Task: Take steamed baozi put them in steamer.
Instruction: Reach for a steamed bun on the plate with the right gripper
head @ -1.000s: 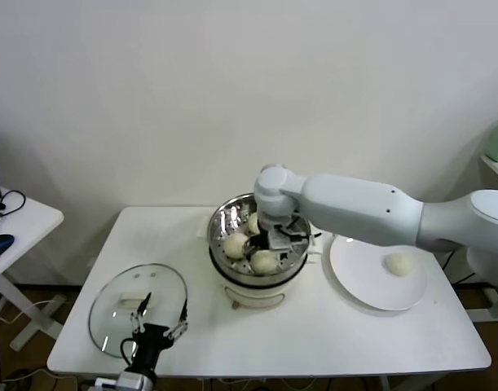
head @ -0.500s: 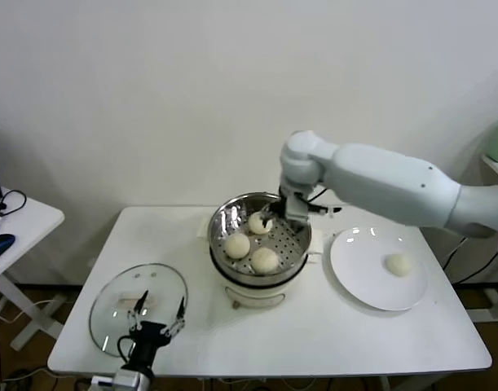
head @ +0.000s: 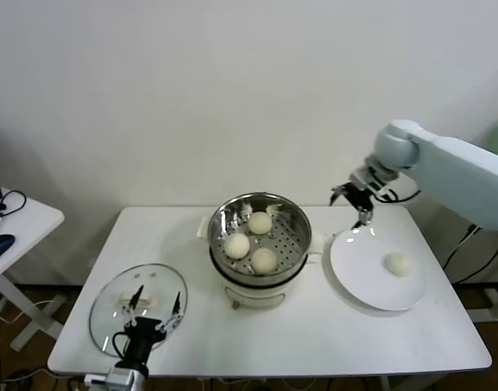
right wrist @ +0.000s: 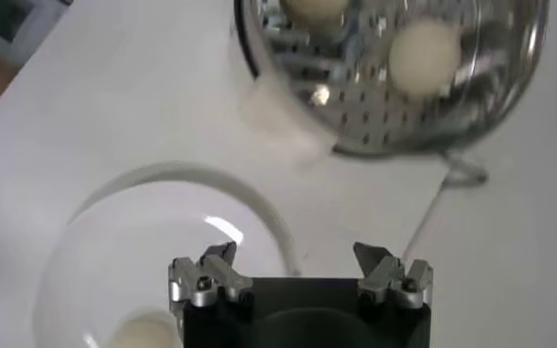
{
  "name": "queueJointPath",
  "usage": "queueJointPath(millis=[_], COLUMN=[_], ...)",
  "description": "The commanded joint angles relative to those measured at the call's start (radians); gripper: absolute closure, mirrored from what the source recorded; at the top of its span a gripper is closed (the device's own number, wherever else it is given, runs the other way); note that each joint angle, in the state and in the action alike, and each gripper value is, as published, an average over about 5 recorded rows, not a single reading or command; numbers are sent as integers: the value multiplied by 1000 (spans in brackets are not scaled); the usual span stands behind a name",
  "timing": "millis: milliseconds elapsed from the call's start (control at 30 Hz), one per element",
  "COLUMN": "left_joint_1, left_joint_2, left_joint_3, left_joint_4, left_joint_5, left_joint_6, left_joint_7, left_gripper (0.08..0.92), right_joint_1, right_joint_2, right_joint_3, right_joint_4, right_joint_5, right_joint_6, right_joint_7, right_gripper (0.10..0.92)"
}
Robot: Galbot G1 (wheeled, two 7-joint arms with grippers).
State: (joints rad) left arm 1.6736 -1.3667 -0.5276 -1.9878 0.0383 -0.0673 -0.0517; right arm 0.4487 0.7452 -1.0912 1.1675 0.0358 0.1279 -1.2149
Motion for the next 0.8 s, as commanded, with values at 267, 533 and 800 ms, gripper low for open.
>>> queueJointPath(millis=[267, 533, 800], left_joint_1=[18, 32, 30], left_joint_2=[-15, -28, -30], left_joint_3=[-8, -20, -26], left_joint_4=[-10, -9, 1], left_joint_5=[24, 32, 30], left_joint_6=[-5, -9, -9], left_joint_7=[2, 1, 1], left_gripper=[177, 177, 177], right_joint_1=[-534, -589, -599], right_joint_2=[-125, -34, 25], right_joint_3=[537, 658, 697], right_joint_4=[-255, -392, -463], right_joint_5=[-297, -423, -461], right_joint_6=[20, 52, 54], right_joint_7=[50, 48, 52], right_gripper=[203, 203, 203])
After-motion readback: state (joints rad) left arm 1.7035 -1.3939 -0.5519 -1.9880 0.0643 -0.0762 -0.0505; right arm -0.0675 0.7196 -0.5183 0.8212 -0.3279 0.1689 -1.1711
